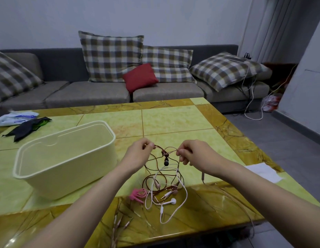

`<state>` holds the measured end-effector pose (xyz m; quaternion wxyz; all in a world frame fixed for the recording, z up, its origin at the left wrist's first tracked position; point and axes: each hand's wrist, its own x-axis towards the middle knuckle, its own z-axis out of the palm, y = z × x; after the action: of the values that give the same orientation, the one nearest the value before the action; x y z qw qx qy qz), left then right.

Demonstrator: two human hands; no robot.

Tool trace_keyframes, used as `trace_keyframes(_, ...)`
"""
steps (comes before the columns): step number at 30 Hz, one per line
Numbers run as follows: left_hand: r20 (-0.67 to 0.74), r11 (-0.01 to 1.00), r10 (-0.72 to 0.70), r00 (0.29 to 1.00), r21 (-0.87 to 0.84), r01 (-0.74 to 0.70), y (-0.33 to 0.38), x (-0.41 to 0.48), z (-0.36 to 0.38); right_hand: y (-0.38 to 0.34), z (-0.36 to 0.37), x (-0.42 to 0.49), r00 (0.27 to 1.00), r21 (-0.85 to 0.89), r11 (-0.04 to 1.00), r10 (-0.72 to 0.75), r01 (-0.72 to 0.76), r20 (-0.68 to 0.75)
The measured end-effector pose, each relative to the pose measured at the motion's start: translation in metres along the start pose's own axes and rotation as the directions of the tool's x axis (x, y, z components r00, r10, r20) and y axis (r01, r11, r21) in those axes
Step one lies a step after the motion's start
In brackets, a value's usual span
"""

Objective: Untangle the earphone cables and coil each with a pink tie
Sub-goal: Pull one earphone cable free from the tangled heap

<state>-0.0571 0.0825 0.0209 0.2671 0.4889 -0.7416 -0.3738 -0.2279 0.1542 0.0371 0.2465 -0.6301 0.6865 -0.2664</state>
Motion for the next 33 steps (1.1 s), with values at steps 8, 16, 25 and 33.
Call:
trace_keyframes(8,0.179,0.999,-0.029,0.984,-0.023,0.034,0.000,-0.004,0.006,-0.007,0.004,0.003,0.997,-0.063,0.996,-0.059,0.057,-0.039)
trace_keyframes(16,-0.010,0.920,-0.125,0.992,-0.375,0.112,-0.002,0.000,0.013,-0.016,0.012,0.006,0.999,-0.009,0.999,-0.042,0.042,-0.003)
trace_keyframes(25,0.019,0.758,-0.178,0.984,-0.635,0.149,0.007,0.002,0.017,-0.021,0.010,0.022,0.993,-0.075,0.997,0.007,-0.016,-0.116)
trace_keyframes(33,0.033,0.766,-0.177,0.984,-0.623,0.159,0.005,0.003,0.016,-0.018,0.009,0.025,0.994,-0.141,0.990,0.005,-0.021,-0.113)
